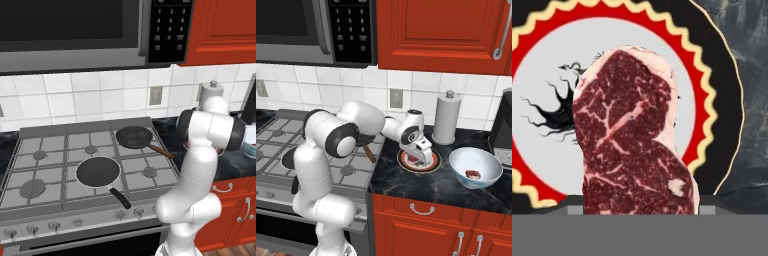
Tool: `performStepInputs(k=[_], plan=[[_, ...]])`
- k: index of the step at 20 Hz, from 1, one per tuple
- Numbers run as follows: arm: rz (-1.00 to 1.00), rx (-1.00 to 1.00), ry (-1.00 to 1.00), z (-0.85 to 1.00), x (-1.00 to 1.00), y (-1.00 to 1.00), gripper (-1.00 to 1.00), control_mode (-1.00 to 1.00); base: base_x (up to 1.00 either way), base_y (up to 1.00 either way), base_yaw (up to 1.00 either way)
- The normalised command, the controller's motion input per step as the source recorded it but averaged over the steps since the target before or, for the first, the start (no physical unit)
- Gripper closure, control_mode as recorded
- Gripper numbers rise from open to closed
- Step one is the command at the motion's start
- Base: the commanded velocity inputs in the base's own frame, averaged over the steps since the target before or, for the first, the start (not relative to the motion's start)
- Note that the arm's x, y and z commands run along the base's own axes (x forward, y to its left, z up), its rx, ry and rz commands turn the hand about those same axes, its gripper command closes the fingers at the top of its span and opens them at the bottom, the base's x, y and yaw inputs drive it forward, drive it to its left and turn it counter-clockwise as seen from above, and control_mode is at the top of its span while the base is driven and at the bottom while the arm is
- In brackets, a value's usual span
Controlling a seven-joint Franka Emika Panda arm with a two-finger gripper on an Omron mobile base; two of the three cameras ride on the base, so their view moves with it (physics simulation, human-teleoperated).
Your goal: Place one of the steaks on the plate and the other in the bowl. Then place the bowl in the fridge.
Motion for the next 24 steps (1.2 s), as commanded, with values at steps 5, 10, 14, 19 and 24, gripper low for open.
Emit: performStepInputs(k=[5, 10, 14, 19, 24], plan=[[0.06, 0.01, 0.0, -0.35, 0.21, 0.0, 1.0, -1.0, 0.0, 0.0, 0.0], [0.04, 0.0, 0.0, -0.23, 0.17, 0.0, 1.0, -1.0, 0.0, 0.0, 0.0], [0.03, 0.0, 0.0, -0.02, 0.03, 0.0, -1.0, -1.0, 0.0, 0.0, 0.0], [0.0, 0.0, 0.0, 0.01, 0.0, 0.0, -1.0, -1.0, 0.0, 0.0, 0.0], [0.0, 0.0, -0.04, 0.15, -0.09, 0.0, -1.0, -1.0, 0.0, 0.0, 0.0]])
